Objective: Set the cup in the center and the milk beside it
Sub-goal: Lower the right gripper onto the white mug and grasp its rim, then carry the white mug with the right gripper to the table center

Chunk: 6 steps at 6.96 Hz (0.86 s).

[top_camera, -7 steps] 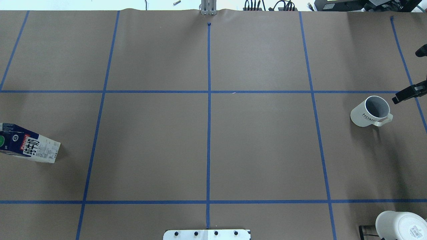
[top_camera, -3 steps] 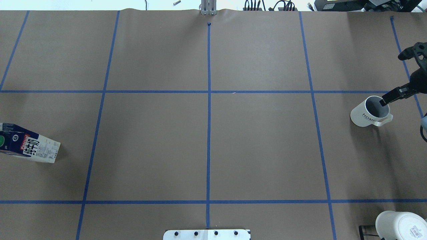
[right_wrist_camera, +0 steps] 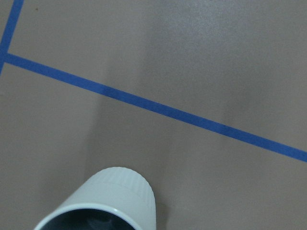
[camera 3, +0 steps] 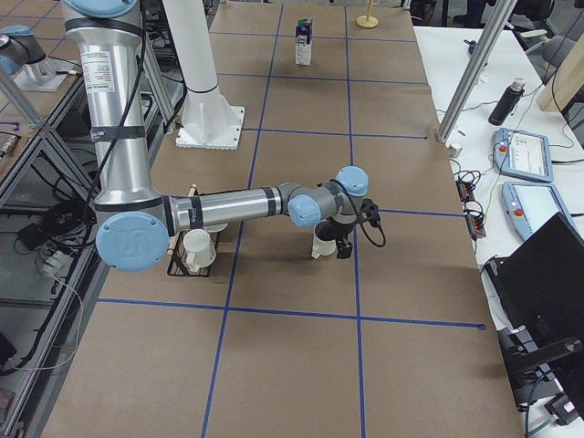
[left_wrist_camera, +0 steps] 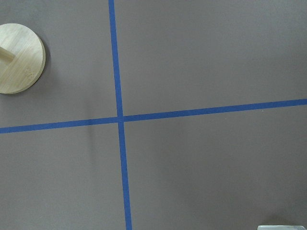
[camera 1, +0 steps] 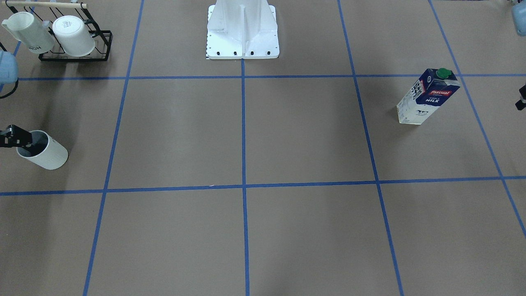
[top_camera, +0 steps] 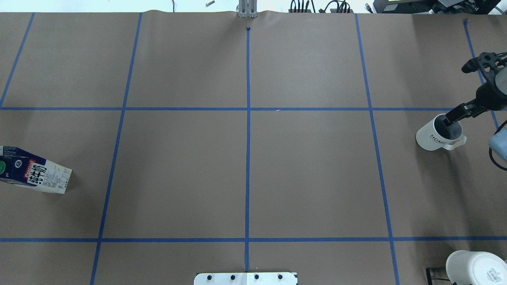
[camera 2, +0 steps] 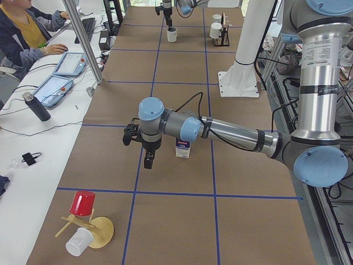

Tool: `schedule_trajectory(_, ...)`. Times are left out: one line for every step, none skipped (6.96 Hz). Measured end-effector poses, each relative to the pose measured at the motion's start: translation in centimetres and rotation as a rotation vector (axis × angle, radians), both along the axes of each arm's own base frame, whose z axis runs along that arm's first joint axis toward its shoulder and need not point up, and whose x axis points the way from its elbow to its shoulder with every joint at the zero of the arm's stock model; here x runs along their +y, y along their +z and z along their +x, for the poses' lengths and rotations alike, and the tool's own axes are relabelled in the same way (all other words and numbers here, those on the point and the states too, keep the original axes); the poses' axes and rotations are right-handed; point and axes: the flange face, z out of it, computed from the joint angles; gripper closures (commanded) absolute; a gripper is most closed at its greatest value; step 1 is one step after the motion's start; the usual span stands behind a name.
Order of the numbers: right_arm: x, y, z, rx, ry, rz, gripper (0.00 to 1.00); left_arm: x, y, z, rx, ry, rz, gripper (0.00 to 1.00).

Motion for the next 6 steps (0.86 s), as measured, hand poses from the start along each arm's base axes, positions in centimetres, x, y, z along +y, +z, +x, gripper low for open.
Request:
schedule_trajectory(0.1,0.2,-0.2,0.001,-0.004,-0.004,0.99,-0.2,-0.2,0.0,0.001,0.000,0.003,0.02)
schedule_trajectory(0.2,0.4,-0.3,0.003,-0.006,-0.007,1.00,-0.2,-0.3,0.0,0.002,0.000,0.004,0.02)
schedule_trajectory(0.3,0.4,-0.3,0.001,-0.007,0.000,1.00,-0.3,-0.3,0.1,0.003,0.001,0.003,0.02)
schedule_trajectory(0.4,0.2,-0.3,-0.009,-0.007,0.023,1.00,-0.3,-0.3,0.1,0.005,0.001,0.003,0.02)
schedule_trajectory(0.6,-0.4,-0.4,-0.026,0.007,0.040,1.00,-0.4,-0.3,0.1,0.007,0.002,0.003,0.02)
schedule_trajectory(0.9,-2.3,-1.2,-0.054,0.039,0.035,1.00,-0.4,-0.3,0.1,0.008,0.002,0.004,0.02)
